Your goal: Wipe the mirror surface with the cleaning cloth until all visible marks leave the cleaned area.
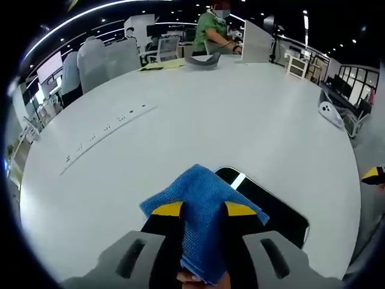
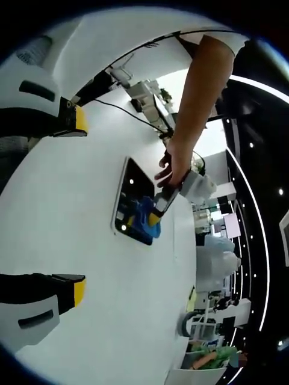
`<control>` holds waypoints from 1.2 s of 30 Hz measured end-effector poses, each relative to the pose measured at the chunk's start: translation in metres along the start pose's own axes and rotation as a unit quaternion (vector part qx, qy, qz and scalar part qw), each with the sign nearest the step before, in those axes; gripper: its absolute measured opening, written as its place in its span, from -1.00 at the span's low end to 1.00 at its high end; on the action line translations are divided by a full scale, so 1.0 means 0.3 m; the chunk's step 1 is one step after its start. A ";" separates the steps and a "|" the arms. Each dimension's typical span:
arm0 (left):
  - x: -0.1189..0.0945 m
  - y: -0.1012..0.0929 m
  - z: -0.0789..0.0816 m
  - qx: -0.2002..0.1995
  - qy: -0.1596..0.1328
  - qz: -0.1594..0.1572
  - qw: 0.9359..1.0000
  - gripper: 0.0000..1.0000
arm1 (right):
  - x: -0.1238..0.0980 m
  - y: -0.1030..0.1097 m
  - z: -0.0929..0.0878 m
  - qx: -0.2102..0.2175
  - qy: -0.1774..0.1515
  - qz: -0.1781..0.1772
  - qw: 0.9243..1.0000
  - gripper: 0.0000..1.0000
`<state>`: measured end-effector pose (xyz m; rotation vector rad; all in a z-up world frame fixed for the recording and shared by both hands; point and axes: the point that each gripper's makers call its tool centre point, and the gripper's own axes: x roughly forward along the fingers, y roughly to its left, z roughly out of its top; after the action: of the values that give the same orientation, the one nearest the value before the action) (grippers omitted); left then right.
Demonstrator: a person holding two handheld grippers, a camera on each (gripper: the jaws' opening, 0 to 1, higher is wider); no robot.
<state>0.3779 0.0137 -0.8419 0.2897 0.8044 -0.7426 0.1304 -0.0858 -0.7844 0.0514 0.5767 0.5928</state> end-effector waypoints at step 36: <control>-0.045 0.065 -0.048 0.003 0.009 0.007 1.000 -0.52 | 0.005 0.009 0.003 -0.007 0.001 0.003 1.000 0.89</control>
<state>0.3774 0.0415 -0.8424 0.3078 0.8170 -0.7312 0.1305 -0.0826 -0.7840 0.0401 0.5739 0.6034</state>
